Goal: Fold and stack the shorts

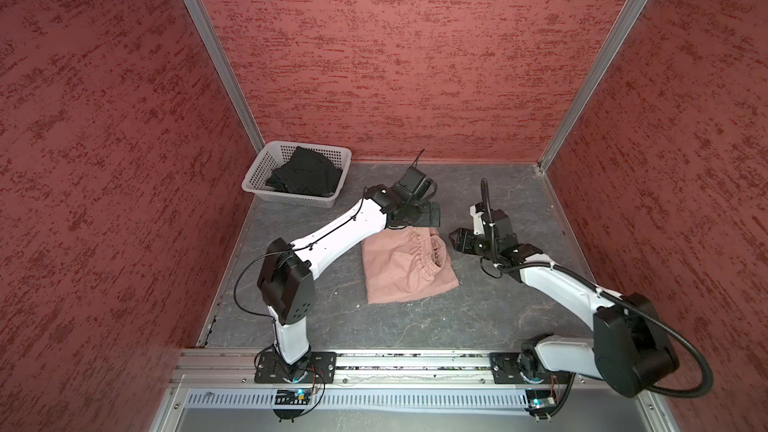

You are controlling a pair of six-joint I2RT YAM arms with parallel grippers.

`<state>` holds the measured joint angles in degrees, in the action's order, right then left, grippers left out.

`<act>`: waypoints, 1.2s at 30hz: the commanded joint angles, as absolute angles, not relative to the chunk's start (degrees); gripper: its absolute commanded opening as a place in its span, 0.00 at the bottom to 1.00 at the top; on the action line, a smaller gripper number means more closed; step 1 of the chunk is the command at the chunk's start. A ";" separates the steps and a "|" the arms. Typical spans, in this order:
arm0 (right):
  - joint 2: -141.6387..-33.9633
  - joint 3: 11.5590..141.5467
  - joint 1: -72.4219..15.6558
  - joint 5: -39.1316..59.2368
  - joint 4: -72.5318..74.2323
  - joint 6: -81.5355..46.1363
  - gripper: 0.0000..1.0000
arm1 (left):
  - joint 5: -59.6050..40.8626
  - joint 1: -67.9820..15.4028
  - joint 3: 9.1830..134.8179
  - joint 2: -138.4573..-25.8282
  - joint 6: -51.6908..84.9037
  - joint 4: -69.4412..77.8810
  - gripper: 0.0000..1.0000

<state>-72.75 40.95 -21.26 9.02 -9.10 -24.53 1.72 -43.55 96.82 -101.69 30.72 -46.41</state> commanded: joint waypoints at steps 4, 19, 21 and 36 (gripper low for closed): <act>-68.72 48.92 -26.20 16.36 -14.99 -19.11 0.45 | 3.51 -36.89 86.55 -87.50 29.27 -43.27 0.99; -87.44 45.38 -37.21 19.38 -4.91 -24.60 0.04 | 1.16 -24.82 47.82 -61.35 34.89 -30.73 0.99; -87.54 41.58 -36.12 19.67 -2.27 -27.67 0.00 | 0.57 -24.52 46.82 -60.39 35.24 -30.83 0.99; -79.81 39.11 -34.80 18.22 0.72 -31.98 0.21 | 1.89 -22.61 45.46 -58.97 31.18 -31.31 0.99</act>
